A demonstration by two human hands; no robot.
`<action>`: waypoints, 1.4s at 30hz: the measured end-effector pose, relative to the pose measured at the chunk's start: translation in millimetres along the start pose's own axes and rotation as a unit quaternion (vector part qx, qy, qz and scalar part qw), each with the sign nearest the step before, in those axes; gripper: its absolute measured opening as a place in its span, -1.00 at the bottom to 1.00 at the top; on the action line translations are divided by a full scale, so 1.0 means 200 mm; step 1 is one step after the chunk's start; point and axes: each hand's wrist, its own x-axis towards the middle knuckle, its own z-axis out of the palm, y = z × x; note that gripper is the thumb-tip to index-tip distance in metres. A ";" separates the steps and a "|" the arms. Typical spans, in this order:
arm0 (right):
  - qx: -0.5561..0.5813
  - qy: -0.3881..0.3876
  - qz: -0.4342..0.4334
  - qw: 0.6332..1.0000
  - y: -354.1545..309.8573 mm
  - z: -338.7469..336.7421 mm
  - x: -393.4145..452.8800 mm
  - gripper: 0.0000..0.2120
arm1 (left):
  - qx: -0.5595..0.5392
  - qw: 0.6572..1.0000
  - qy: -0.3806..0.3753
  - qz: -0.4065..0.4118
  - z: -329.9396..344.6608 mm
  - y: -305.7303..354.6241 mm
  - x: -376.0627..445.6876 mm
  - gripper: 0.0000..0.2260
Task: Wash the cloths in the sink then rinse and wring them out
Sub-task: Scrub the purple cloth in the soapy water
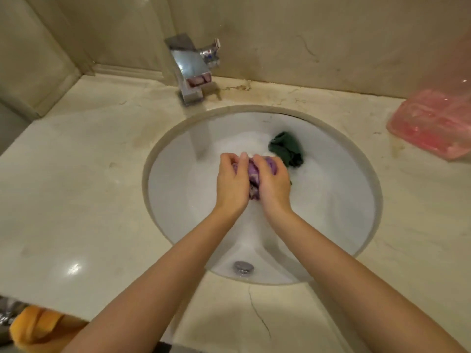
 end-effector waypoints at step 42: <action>-0.033 -0.182 -0.211 0.960 -0.03 -0.19 0.06 -0.64 | 0.077 0.957 -0.015 0.281 -0.17 -0.01 0.08 -0.93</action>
